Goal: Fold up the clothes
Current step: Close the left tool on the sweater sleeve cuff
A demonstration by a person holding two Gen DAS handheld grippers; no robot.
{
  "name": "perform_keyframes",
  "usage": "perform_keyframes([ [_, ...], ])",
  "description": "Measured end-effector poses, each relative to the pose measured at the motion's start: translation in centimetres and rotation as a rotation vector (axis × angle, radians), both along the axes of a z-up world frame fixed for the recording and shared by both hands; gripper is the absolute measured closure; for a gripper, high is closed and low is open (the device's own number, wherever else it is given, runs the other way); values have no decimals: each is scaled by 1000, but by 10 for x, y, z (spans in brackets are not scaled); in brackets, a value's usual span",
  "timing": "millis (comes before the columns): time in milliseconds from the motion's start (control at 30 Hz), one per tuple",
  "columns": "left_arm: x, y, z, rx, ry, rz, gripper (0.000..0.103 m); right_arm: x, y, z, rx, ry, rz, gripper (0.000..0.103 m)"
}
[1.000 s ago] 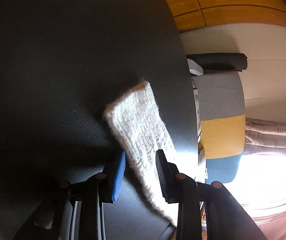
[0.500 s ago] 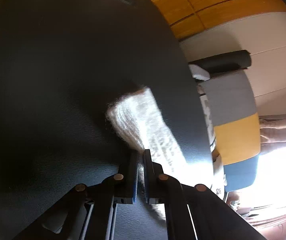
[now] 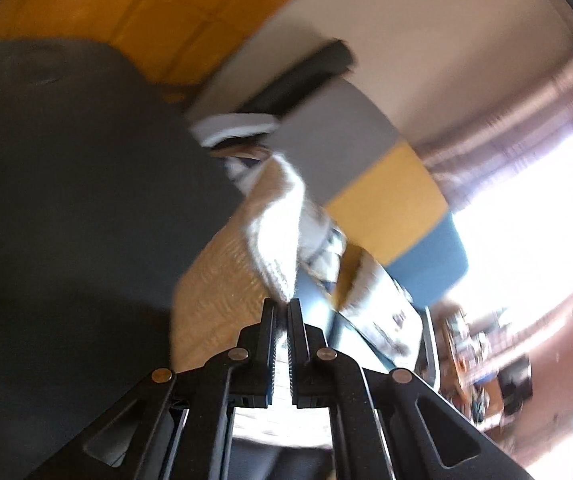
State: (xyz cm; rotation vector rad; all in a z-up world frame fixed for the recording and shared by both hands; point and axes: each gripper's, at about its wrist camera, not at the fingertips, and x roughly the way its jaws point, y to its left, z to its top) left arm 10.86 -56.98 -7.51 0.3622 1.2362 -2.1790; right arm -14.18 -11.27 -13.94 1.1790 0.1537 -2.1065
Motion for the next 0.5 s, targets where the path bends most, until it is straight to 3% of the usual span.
perform_keyframes([
  [233, -67, 40, 24, -32, 27, -165, 100, -32, 13, -3, -29, -28, -62, 51],
  [500, -127, 102, 27, -44, 10, -329, 100, -30, 20, -13, -13, -27, -54, 51],
])
